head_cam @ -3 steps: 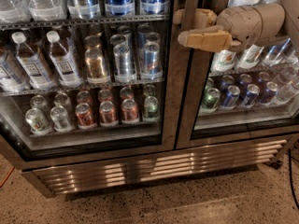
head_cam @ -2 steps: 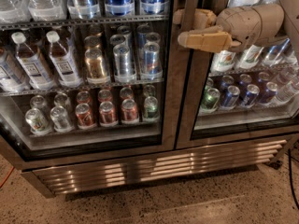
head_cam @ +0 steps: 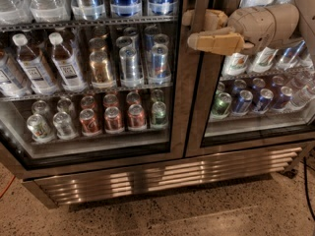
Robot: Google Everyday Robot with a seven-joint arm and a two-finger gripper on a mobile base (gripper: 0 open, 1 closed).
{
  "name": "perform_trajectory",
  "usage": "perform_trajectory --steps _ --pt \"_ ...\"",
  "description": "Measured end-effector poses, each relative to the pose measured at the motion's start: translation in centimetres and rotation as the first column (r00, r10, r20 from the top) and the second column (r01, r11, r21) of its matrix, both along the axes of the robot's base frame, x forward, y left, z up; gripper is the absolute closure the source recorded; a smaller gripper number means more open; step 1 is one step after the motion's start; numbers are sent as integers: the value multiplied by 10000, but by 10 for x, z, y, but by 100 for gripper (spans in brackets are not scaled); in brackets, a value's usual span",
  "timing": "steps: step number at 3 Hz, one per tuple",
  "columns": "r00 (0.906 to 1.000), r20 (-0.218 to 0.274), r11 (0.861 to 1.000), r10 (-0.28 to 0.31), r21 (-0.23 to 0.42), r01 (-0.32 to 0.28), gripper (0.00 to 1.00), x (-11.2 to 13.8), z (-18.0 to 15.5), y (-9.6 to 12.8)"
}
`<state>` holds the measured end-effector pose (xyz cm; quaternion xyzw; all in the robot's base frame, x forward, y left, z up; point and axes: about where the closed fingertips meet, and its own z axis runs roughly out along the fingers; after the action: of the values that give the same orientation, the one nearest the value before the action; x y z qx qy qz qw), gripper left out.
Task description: Open right fridge door
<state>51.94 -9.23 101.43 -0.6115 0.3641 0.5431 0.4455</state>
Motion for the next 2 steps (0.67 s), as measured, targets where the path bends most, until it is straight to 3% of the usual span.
perform_trajectory --steps 2 --pt "10000 0 10000 0 1 0 100 -1 0 -3"
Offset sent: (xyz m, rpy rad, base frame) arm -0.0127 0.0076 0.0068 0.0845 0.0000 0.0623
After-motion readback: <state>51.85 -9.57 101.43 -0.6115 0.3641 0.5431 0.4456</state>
